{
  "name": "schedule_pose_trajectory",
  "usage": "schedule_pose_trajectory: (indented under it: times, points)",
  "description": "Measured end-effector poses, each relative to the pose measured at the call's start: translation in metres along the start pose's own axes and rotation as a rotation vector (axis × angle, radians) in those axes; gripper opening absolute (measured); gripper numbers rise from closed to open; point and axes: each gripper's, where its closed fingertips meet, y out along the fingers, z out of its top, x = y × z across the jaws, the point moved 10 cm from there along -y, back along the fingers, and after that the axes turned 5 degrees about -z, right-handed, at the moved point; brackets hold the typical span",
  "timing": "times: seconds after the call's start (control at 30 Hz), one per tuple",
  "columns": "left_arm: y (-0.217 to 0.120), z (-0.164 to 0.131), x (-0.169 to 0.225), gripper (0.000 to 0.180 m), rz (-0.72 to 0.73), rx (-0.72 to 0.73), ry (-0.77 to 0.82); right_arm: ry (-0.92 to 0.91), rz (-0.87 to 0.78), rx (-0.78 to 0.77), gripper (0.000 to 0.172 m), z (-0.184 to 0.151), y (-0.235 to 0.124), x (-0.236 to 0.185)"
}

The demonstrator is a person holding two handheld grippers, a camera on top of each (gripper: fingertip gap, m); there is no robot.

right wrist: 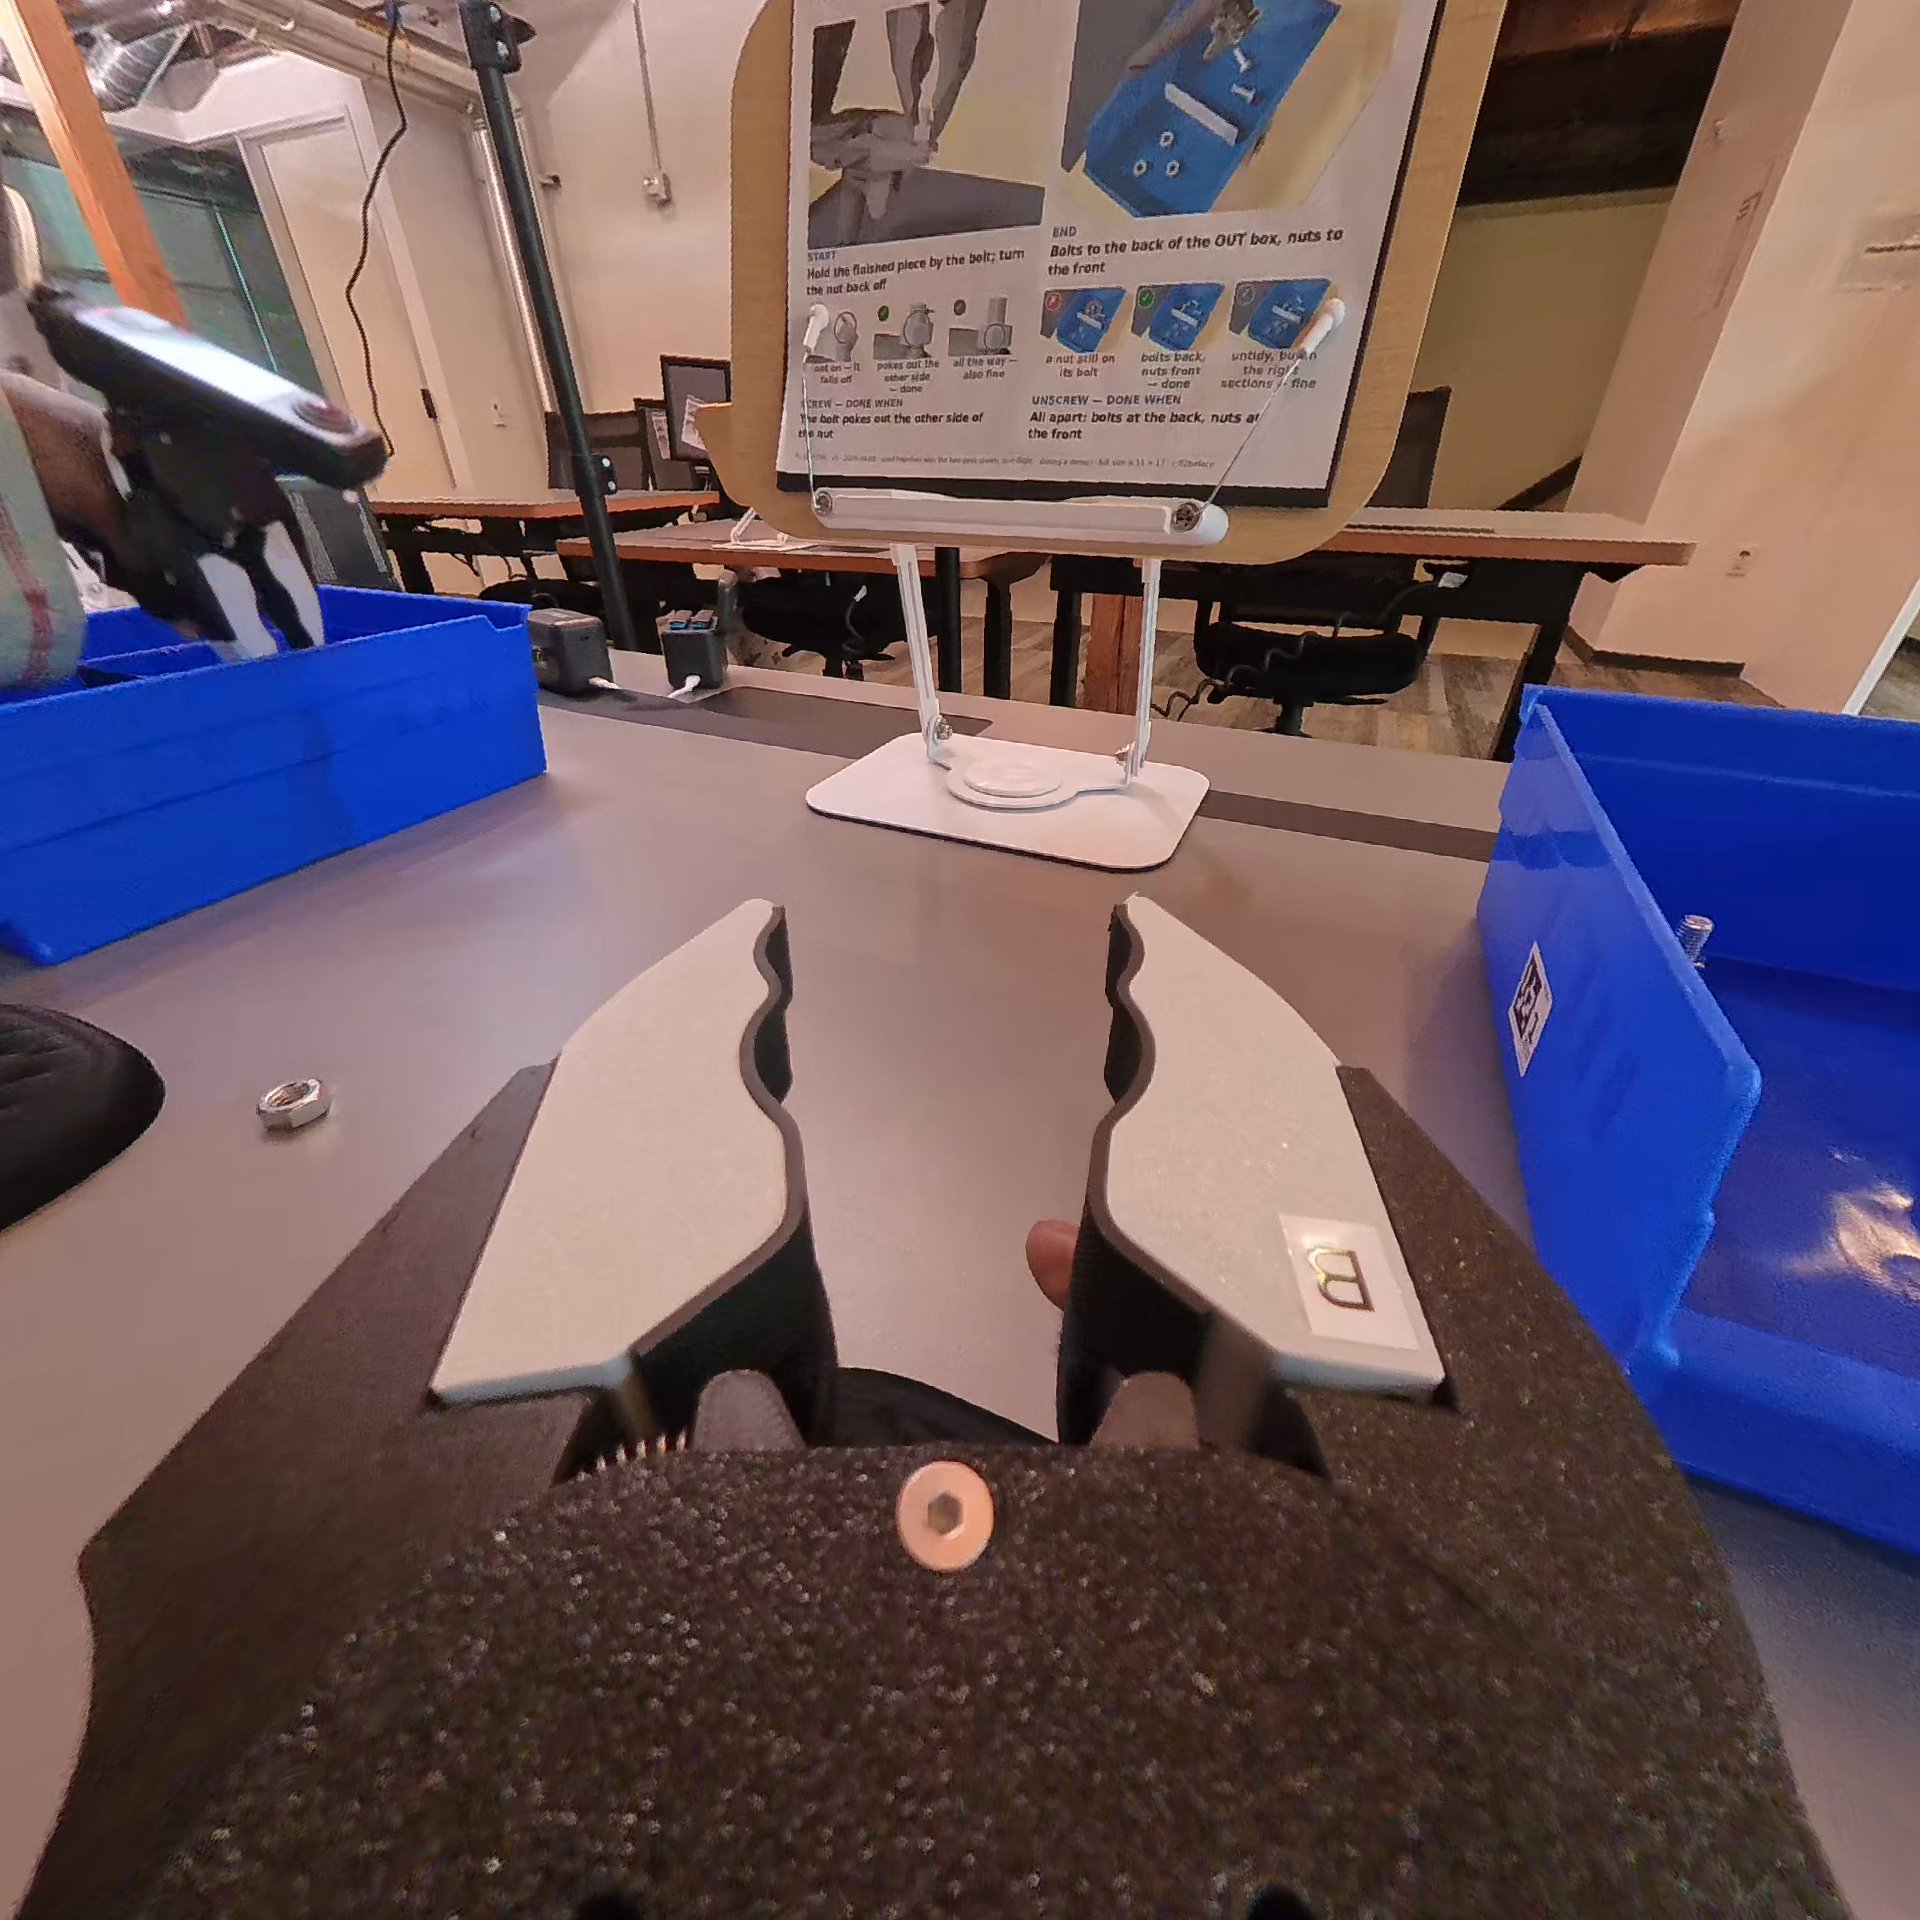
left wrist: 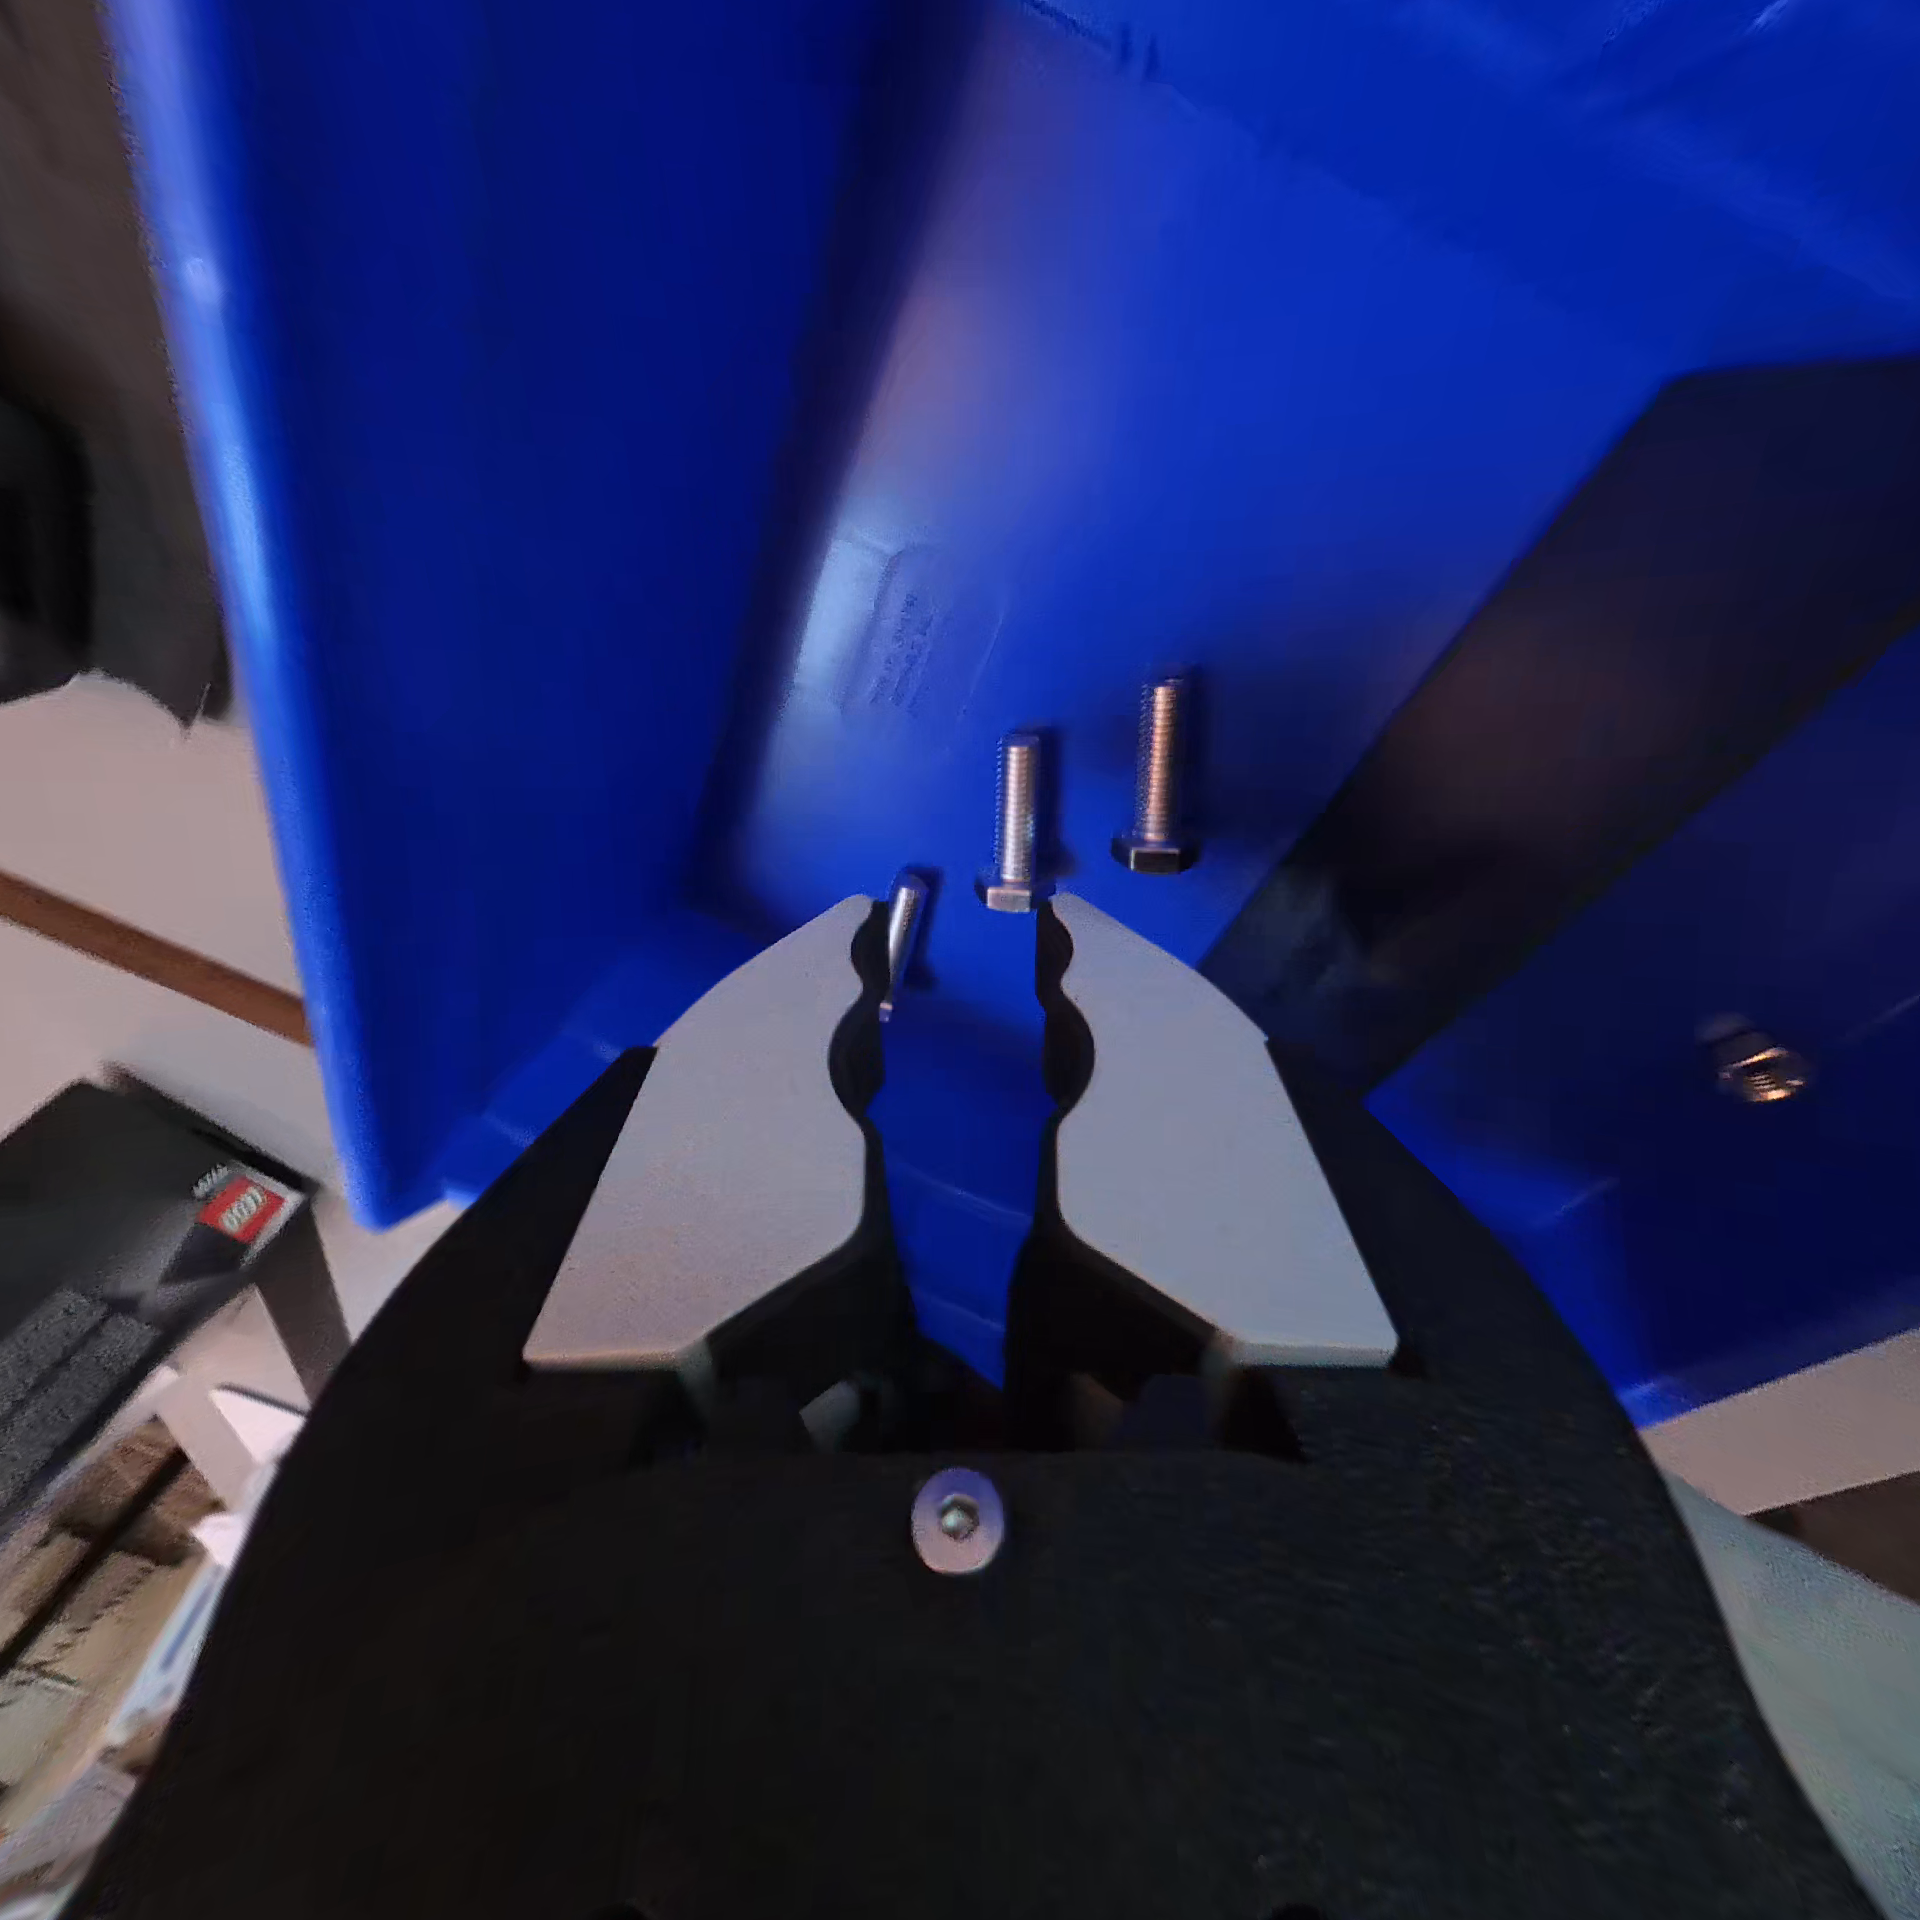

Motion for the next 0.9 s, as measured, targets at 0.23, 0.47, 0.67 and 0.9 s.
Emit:
schedule_pose_trajectory:
  times: [0.23, 0.47, 0.67, 0.9]
  points:
    - [0.029, 0.008, -0.005, 0.03, -0.071, -0.03, 0.039, 0.004, -0.003, -0.01, 0.058, 0.0, 0.001, 0.0]
    - [0.048, 0.004, -0.005, 0.009, -0.176, -0.058, 0.019, 0.003, -0.007, -0.016, 0.057, -0.001, 0.002, 0.0]
    - [0.023, -0.005, -0.002, 0.009, -0.048, 0.053, -0.031, -0.003, -0.002, -0.021, 0.057, -0.001, 0.002, 0.0]
    - [-0.083, 0.019, 0.074, 0.009, 0.066, 0.872, -0.174, -0.037, 0.018, -0.034, 0.056, -0.001, 0.004, -0.004]
